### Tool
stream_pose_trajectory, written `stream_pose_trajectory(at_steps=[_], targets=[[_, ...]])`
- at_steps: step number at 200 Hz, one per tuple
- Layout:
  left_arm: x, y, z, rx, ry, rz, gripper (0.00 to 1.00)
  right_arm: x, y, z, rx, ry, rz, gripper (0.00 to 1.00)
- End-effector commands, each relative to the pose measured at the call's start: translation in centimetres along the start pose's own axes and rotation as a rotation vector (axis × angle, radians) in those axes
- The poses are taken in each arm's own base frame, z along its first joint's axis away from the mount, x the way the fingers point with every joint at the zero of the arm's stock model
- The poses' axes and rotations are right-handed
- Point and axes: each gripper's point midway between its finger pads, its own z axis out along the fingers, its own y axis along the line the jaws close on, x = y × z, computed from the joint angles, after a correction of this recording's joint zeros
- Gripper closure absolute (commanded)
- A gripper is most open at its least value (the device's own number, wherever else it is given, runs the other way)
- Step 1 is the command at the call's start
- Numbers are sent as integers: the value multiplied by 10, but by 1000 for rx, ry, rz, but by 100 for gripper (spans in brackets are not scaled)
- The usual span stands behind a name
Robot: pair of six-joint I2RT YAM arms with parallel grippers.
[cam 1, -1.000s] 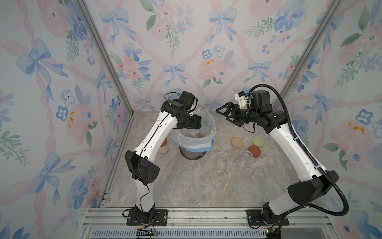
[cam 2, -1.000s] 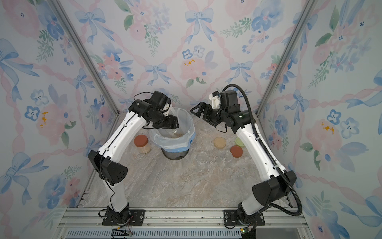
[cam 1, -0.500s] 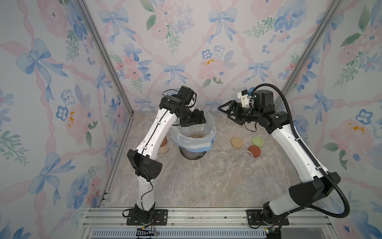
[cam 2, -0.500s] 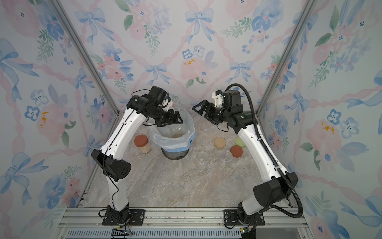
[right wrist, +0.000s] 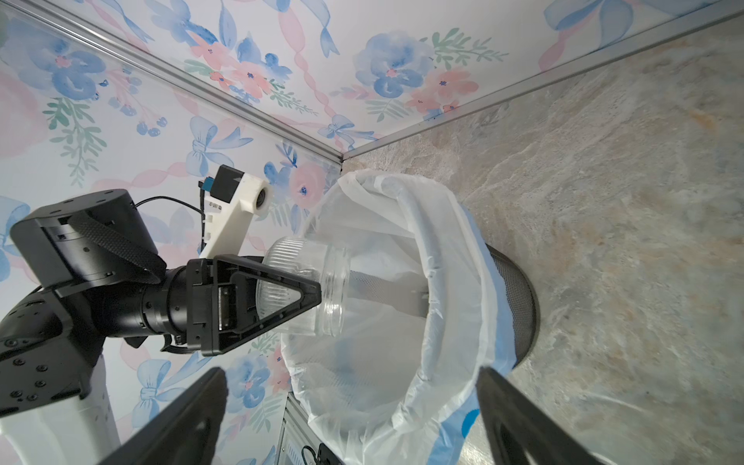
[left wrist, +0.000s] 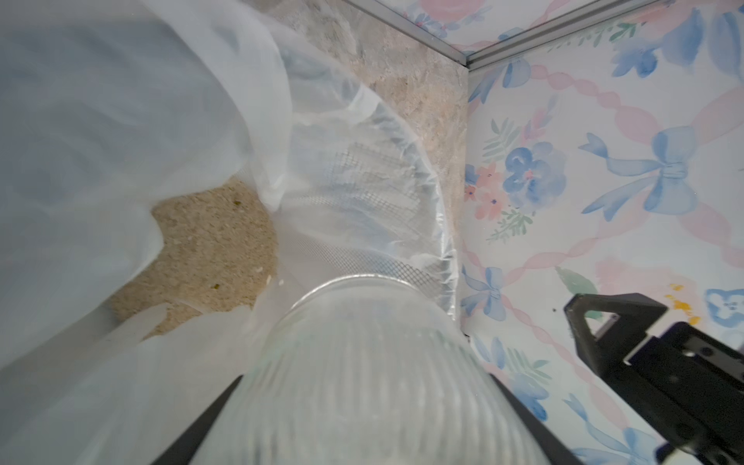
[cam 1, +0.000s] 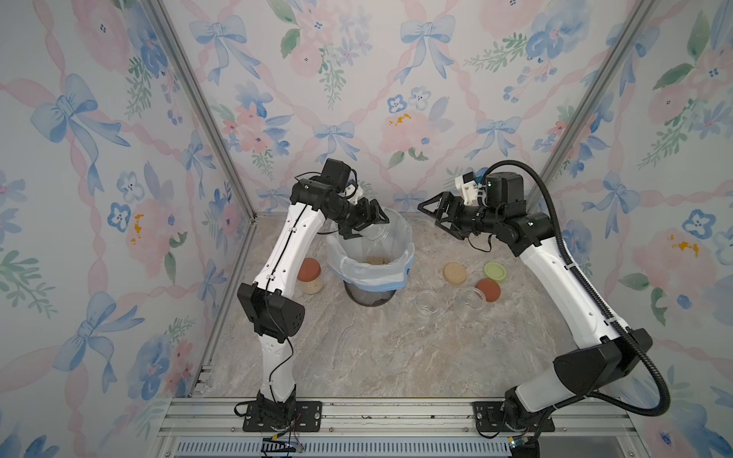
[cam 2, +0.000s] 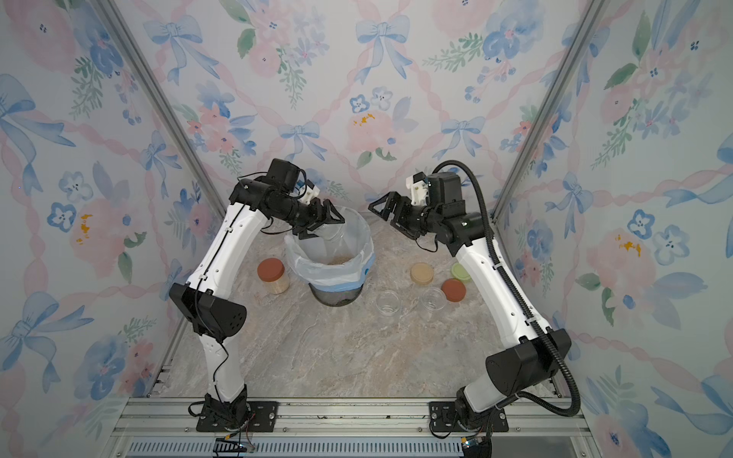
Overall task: Empty moldy rice from jars
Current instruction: Pour the moldy rice from the jar into the trash bin.
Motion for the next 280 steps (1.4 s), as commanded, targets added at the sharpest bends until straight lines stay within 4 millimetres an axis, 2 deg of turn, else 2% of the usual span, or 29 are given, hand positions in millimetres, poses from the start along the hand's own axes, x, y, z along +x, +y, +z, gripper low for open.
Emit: stream_pose_trajectory(at_steps=[1, 10, 14, 43, 87, 106, 144, 170, 209, 256, 280], targets=[[-34, 11, -57, -424, -389, 228, 100, -6, 7, 2, -18, -10, -4, 3], [-35, 6, -76, -600, -544, 291, 100, -6, 7, 3, -15, -7, -3, 3], [-35, -1, -79, -601, -590, 300, 100, -7, 7, 3, -14, -6, -1, 3], [-42, -12, -78, -406, -663, 248, 100, -9, 11, 3, -11, -2, -7, 3], [-35, -35, -59, -259, -584, 328, 100, -6, 10, 5, -6, 14, 16, 3], [-35, -44, -61, -209, -600, 349, 100, -4, 11, 8, -11, 30, 43, 3], [-34, -62, -78, -61, -709, 365, 100, 0, 13, 9, -24, 52, 110, 3], [-27, -67, -78, 21, -747, 391, 100, 4, 13, 8, -26, 61, 168, 3], [-17, -74, -88, 112, -819, 468, 100, 11, 28, 3, -51, 81, 199, 3], [2, -89, -126, 235, -976, 615, 100, 19, 59, 4, -141, 106, 255, 3], [17, -85, -144, 307, -1100, 662, 100, 22, 79, 6, -216, 120, 280, 3]])
